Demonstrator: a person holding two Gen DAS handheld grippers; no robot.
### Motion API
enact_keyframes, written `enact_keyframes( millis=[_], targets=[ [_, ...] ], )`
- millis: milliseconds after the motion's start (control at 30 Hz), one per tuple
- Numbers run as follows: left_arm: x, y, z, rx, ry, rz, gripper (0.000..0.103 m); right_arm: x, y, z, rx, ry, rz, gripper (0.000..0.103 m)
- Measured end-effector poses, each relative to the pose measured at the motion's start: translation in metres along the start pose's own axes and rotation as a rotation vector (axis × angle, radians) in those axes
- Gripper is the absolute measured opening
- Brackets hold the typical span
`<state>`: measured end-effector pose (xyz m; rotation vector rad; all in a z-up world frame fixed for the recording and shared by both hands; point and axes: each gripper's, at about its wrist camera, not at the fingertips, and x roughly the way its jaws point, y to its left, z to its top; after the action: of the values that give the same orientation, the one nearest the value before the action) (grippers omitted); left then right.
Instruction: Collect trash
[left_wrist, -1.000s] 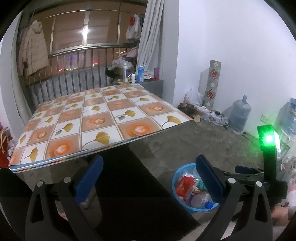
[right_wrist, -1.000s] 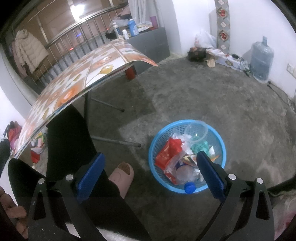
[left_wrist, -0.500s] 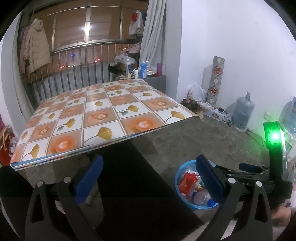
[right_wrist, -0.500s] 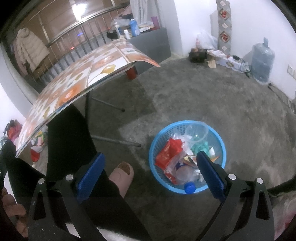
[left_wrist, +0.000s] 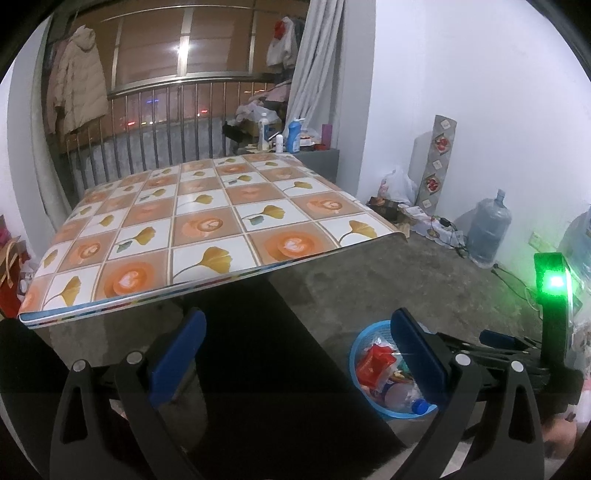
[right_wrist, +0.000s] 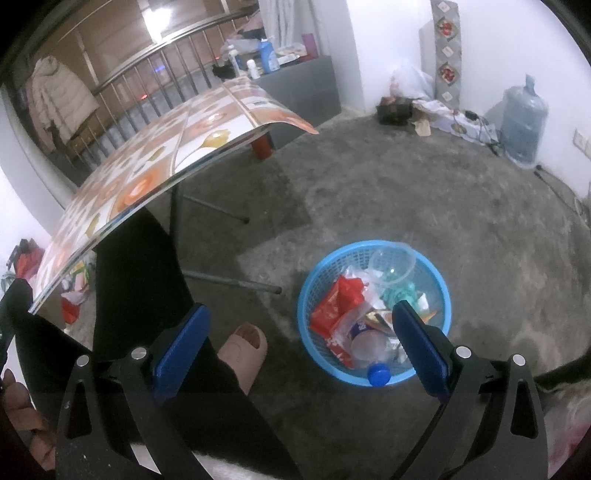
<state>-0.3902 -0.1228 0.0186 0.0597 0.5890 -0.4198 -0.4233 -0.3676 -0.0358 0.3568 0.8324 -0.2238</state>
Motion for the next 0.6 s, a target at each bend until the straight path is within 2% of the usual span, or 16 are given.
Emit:
enact_keyframes(
  millis=[300,367,500,600],
  targets=[
    [-0.006,-0.015,-0.001,0.078,-0.028,0.041,0.098,0.000,0.000,0.000,0.003,0.001,0.001,0.095],
    [-0.005,-0.015,-0.001,0.079,-0.023,0.044,0.098,0.000,0.000,0.000,0.003,0.002,0.000,0.095],
    [0.003,-0.011,-0.002,0.072,0.015,0.096,0.098,0.000,0.001,-0.001,-0.009,-0.004,-0.002,0.095],
    [0.002,-0.007,-0.001,0.058,0.009,0.090,0.098,0.000,0.002,-0.001,-0.008,-0.005,-0.001,0.095]
  ],
)
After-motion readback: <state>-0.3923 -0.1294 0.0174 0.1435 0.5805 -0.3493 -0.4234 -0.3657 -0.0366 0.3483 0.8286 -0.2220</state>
